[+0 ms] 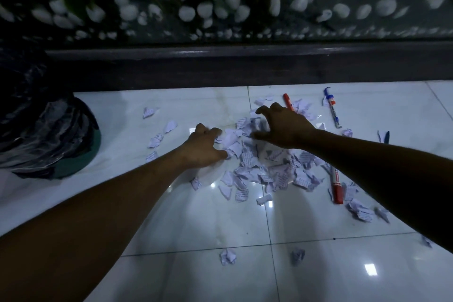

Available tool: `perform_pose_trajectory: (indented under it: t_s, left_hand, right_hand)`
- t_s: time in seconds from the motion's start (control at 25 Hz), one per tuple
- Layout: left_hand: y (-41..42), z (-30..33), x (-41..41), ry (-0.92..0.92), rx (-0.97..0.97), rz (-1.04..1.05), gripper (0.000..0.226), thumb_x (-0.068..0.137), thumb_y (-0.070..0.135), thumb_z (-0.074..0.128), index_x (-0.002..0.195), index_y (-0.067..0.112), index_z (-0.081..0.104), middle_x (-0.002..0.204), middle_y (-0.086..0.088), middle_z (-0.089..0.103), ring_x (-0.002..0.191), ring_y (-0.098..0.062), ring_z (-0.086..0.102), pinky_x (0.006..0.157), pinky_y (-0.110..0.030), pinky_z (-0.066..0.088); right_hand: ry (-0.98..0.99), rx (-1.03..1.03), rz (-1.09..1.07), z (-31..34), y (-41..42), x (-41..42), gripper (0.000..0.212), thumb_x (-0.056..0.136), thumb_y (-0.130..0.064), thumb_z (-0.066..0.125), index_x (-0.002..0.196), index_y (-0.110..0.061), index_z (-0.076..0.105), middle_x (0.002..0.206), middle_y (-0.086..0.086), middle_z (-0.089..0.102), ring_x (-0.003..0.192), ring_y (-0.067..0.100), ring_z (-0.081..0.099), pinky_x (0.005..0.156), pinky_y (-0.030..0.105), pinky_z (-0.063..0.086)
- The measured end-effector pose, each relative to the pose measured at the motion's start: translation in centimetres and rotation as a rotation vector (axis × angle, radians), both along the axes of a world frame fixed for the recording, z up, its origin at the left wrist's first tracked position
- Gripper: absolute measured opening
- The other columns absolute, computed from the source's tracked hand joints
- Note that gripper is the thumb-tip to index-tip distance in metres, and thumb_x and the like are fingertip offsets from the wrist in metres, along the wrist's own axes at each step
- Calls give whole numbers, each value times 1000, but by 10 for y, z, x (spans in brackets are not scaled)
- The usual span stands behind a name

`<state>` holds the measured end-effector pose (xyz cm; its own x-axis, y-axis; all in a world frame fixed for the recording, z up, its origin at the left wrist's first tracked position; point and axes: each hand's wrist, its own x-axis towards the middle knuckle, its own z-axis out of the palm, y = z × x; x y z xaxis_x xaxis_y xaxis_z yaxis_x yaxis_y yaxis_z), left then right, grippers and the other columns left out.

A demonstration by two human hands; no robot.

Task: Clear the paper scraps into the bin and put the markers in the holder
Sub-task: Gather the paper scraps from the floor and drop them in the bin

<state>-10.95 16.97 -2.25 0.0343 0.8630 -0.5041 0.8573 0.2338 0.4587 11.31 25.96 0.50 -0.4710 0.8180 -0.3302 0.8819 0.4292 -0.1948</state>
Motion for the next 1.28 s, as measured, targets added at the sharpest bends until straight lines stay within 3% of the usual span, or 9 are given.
perform_pose_trajectory:
  t_s: [0.12,0.24,0.32,0.4,0.52,0.64,0.96,1.12,1.28]
  left_hand:
    - [-1,5,2,-108,-79,-70,75,88,47,68,152,27,35,150,-4,32,133,-22,45,106,-28,37]
    - [-6,14,-2,-192,31,-52,51,90,25,65,139,25,52,129,-5,59,112,-22,59,92,-31,48]
    - [-4,19,-14,-65,283,2,40,87,15,59,126,20,59,120,-7,63,112,-27,59,92,-35,49]
    - [-4,21,-33,154,424,80,45,87,19,58,131,20,54,129,-9,55,123,-29,49,98,-40,46]
    - [-11,10,-71,392,265,283,64,89,40,57,147,21,38,146,-15,36,135,-35,34,106,-46,37]
    - [-29,-5,-93,414,44,525,70,87,54,54,146,22,35,141,-15,33,133,-37,32,104,-48,35]
    - [-50,-7,-16,58,132,202,61,90,49,57,144,25,41,138,-11,40,130,-32,43,105,-42,43]
    - [-28,-1,-61,199,272,336,71,87,49,60,147,21,36,146,-14,35,137,-34,34,109,-43,37]
    - [9,-3,-129,150,179,578,75,87,48,62,149,17,35,154,-15,28,142,-34,31,115,-39,31]
  right_hand:
    - [-51,-113,12,-10,-5,-16,83,81,-72,59,148,-28,38,147,10,42,123,30,53,95,42,50]
    - [-54,-237,110,-10,-12,-29,68,86,-65,60,140,-25,49,134,7,54,109,24,58,89,36,51]
    - [-49,-267,181,-4,-9,-36,58,90,-64,55,130,-23,58,122,5,63,101,19,60,86,36,52]
    - [-21,-171,189,5,-4,-41,56,90,-66,54,126,-23,61,118,4,64,96,18,59,82,36,52]
    - [-21,-101,115,6,-1,-46,68,86,-68,56,139,-25,50,137,7,52,111,26,58,89,40,52]
    - [-57,-139,82,-7,-15,-56,79,83,-71,58,147,-27,39,146,8,41,124,29,50,94,41,50]
    - [-41,-127,254,-8,-50,-76,51,87,-69,51,115,-27,59,110,1,59,89,19,57,72,34,48]
    - [41,-13,172,-3,-24,-70,52,89,-66,53,123,-27,58,122,1,60,95,19,60,76,34,51]
    - [80,-11,131,-10,-8,-70,66,91,-62,55,145,-26,45,146,5,47,120,24,56,88,37,51]
